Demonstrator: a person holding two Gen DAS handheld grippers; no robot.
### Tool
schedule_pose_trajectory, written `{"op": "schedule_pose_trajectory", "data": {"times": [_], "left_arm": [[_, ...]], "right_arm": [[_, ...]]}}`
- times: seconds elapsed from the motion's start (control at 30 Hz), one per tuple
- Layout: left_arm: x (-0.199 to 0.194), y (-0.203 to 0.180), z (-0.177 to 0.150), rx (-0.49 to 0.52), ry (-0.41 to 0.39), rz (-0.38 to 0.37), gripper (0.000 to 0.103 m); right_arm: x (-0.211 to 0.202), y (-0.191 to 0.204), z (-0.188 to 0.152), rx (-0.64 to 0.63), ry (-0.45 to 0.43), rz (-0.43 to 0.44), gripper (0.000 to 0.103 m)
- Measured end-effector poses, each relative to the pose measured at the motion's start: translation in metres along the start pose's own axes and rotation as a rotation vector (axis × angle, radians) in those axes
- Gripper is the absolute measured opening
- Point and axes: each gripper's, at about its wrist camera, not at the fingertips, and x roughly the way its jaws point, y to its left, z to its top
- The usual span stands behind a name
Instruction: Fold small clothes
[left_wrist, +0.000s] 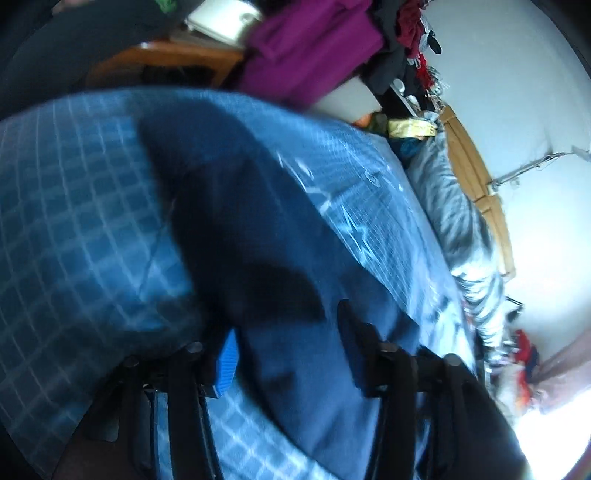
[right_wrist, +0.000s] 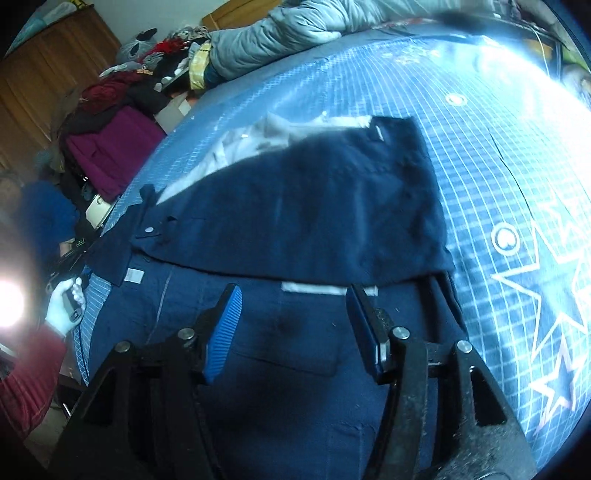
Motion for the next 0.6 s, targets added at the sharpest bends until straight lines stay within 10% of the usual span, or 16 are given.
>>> {"op": "schedule_pose_trajectory", "data": {"times": [0.1,0.37,0.47,0.6], "left_arm": [[-0.004,-0.028,0.002,0.077,-0.021,-0.006,0.010],[-0.050,-0.255,-0.117,0.610,-0.005,-0.423,0.023],[-0.032,-0.304,-0.208,0.765,0.158,-0.552,0.069],[0.022,-0.296,-0.303,0.839,0.460,-0.478,0.050]], "right_arm": [[-0.006,0.005,0.005,0.003,-0.034,0.013,0.058],[-0.013,0.000,0.015,0.032,-0.079,0.048,0.058],[-0.016,-0.010,0.011,0.055,-0.082,0.053,0.061],[-0.016,-0.022,0.006,0.099,-0.072,0.069,0.064]]}}
